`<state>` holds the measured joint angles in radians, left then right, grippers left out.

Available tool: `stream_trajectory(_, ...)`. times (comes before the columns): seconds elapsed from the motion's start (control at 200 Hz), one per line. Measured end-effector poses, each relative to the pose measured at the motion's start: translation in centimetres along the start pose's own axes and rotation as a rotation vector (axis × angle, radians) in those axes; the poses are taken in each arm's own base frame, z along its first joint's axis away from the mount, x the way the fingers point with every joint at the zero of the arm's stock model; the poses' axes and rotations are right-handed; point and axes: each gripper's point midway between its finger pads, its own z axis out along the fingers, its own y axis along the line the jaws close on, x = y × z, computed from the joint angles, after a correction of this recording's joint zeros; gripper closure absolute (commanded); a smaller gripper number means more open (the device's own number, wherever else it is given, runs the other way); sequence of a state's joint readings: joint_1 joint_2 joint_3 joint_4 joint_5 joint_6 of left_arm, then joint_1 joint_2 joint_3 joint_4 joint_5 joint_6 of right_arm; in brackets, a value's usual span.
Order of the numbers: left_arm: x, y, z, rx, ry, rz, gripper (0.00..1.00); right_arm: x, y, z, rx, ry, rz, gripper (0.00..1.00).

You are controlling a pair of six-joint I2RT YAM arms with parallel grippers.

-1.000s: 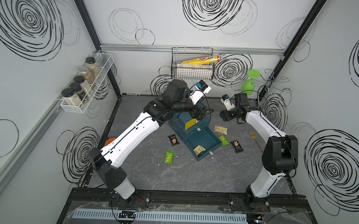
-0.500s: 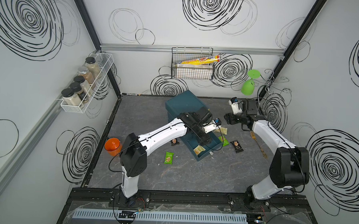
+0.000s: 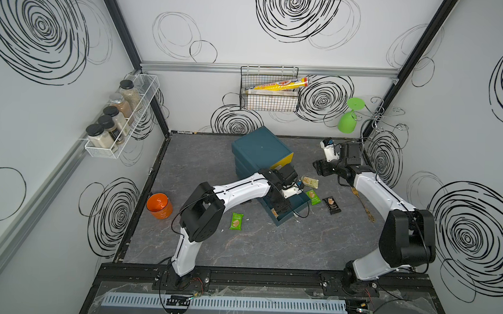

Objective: Take the cookies out of the drawer
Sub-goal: Pick up the cookie from the drawer.

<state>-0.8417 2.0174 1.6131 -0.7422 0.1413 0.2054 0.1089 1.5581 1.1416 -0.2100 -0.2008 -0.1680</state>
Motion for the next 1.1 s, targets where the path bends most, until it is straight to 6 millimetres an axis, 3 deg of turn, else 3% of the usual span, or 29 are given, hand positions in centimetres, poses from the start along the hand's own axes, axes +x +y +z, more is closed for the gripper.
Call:
stream_trajectory(0.441,2.1,0.7,4.3,-0.007,0.107,-0.021,0.34,0.1,0.2,0.1,-0.011,-0.003,-0.001,0.30)
stream_trajectory(0.736,2.2,0.8,5.4,-0.003,0.132,-0.026,0.35,0.0,0.5,0.1,-0.027,-0.007,-0.004,0.30)
stream_trajectory(1.101,2.1,1.0,5.5,-0.004,0.127,-0.031,0.56,0.2,0.8,0.2,-0.043,-0.005,-0.007,0.31)
